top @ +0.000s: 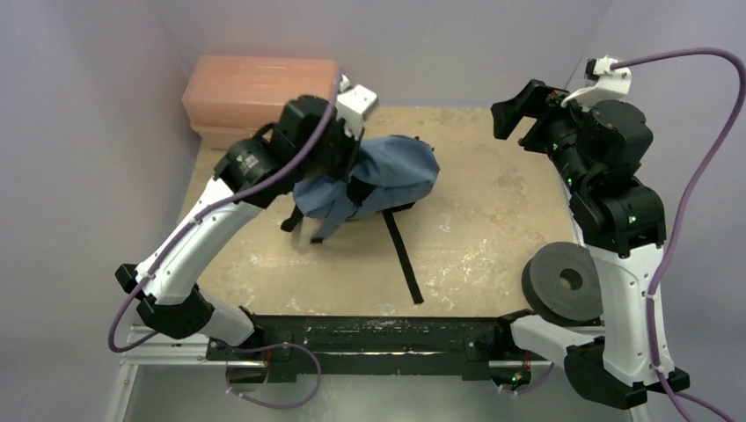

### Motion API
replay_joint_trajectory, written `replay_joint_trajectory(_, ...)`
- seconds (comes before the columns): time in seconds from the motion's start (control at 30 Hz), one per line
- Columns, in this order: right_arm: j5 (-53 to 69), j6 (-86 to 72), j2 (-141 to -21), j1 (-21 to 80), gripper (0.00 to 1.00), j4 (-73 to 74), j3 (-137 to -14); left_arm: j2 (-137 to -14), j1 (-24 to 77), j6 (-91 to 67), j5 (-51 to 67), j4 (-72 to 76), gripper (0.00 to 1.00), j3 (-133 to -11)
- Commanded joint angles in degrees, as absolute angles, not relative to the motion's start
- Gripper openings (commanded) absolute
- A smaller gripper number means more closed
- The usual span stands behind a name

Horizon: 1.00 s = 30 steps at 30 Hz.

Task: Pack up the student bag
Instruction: Adjust the student bag at the center of the board.

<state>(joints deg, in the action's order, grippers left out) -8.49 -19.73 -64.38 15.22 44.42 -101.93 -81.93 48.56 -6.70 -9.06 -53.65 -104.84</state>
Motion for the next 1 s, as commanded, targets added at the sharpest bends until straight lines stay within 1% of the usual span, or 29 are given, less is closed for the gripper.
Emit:
replay_joint_trajectory(0.0, -11.2, -17.1, -68.7, 15.0, 0.98, 47.4, -99.8, -87.1, 45.7, -14.4, -1.2, -51.8, 0.00, -129.6)
replay_joint_trajectory(0.13, -1.6, -18.9, -71.3, 15.0, 0.97, 45.7, -94.5, -94.8, 42.2, -17.0, -0.5, -50.7, 0.00, -143.8)
replay_joint_trajectory(0.2, 4.3, -19.0, -72.6, 15.0, 0.95, 44.8, -91.7, -96.5, 40.7, -18.3, -0.3, -47.7, 0.00, -146.5)
replay_joint_trajectory(0.3, 13.7, -21.4, -72.3, 15.1, 0.91, 41.2, -85.2, -95.6, 39.5, -20.2, -0.6, -42.0, 0.00, -144.0)
replay_joint_trajectory(0.4, 19.2, -23.5, -71.3, 15.3, 0.88, 37.2, -79.8, -94.5, 38.5, -24.5, 1.2, -36.1, 0.00, -141.1)
replay_joint_trajectory(0.5, 23.2, -24.7, -71.6, 15.7, 0.86, 35.6, -78.1, -95.7, 38.3, -28.5, 2.3, -33.7, 0.00, -142.9)
replay_joint_trajectory(0.6, 24.9, -26.1, -71.6, 16.1, 0.86, 34.0, -78.5, -95.0, 38.3, -32.4, 0.8, -32.2, 0.00, -141.8)
replay_joint_trajectory(0.67, 25.5, -26.8, -71.8, 16.3, 0.86, 32.9, -79.1, -92.9, 38.3, -34.5, 0.2, -30.4, 0.00, -137.9)
replay_joint_trajectory(0.77, 26.2, -27.1, -72.7, 16.5, 0.86, 31.8, -79.4, -88.4, 38.3, -36.3, -5.4, -27.7, 0.00, -127.9)
replay_joint_trajectory(0.83, 26.8, -27.3, -73.7, 16.9, 0.86, 29.3, -77.5, -84.3, 38.3, -37.5, -7.7, -25.7, 0.00, -116.6)
replay_joint_trajectory(0.9, 28.0, -28.2, -74.9, 17.3, 0.86, 23.8, -73.2, -79.7, 38.3, -37.9, -9.9, -20.1, 0.00, -101.9)
replay_joint_trajectory(0.97, 29.4, -30.3, -76.5, 17.3, 0.86, 17.7, -69.6, -77.1, 38.1, -37.0, -11.8, -17.1, 0.00, -93.2)
